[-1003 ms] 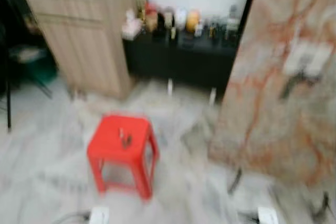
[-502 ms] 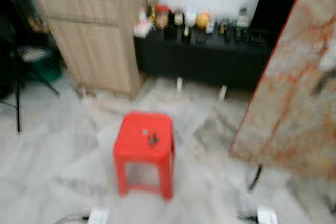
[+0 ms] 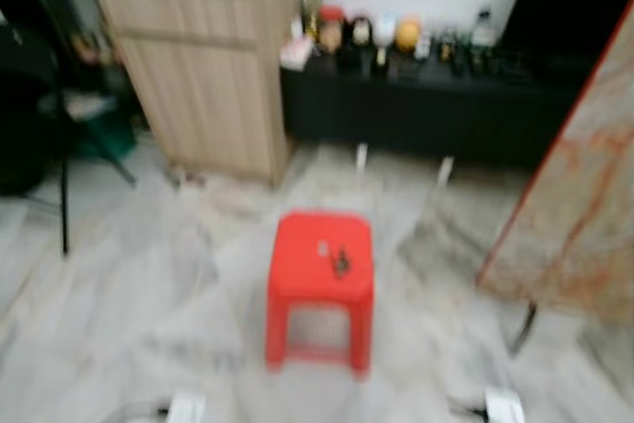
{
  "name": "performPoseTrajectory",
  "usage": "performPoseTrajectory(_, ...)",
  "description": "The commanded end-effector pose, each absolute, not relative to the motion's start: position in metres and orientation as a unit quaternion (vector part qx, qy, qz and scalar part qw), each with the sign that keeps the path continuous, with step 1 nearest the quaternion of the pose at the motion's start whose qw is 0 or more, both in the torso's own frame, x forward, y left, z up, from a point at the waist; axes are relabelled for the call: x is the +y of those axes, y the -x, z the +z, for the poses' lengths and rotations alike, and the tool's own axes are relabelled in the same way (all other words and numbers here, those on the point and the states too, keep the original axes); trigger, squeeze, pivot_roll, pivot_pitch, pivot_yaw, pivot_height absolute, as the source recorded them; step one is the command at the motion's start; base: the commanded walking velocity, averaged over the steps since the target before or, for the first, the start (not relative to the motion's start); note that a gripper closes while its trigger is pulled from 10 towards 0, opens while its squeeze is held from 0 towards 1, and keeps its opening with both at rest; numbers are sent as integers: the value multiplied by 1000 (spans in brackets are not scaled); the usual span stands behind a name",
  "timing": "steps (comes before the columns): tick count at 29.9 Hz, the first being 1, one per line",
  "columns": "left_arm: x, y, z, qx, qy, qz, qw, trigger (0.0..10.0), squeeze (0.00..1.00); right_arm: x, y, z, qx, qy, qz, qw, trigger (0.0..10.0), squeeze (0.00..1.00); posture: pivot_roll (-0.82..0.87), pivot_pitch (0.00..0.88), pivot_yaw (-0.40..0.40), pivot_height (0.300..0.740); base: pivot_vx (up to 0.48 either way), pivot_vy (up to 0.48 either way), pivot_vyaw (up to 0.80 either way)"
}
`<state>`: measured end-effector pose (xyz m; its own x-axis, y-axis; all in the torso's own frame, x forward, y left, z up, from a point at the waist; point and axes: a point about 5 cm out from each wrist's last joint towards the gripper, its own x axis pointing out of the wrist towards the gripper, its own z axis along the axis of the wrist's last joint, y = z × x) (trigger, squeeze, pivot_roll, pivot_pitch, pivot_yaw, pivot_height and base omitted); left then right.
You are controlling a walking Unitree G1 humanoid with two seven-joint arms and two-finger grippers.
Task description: Hang keys on a hook
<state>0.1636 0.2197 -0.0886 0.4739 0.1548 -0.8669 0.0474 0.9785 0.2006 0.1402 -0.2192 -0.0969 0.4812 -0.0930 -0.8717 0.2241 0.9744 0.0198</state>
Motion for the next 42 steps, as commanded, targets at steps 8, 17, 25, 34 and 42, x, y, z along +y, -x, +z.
performPoseTrajectory(8, 223, -165, -87, 505, -82, 45, 858, 10000, 0, -216, -147, -95, 491, -74, -95, 863, 10000, 0, 12, 0, -46, 740, 0, 0, 0)
performPoseTrajectory(17, 223, -171, -85, 496, -77, 45, 864, 10000, 0, -216, -148, -95, 490, -74, -95, 863, 10000, 0, 10, 0, -48, 740, 88, 0, 0)
performPoseTrajectory(25, 223, -172, -84, 494, -79, 45, 865, 10000, 0, -216, -148, -95, 495, -68, -89, 862, 10000, 0, 15, 0, -48, 740, 137, 0, 0)
performPoseTrajectory(34, 223, -171, -85, 498, -88, 40, 862, 10000, 0, -215, -148, -95, 496, -69, -84, 862, 10000, 0, 13, 0, -44, 740, 0, 0, 0)
performPoseTrajectory(42, 222, -170, -85, 499, -88, 39, 862, 10000, 0, -215, -147, -95, 498, -67, -83, 861, 10000, 0, 17, 0, -47, 740, 0, 0, 0)
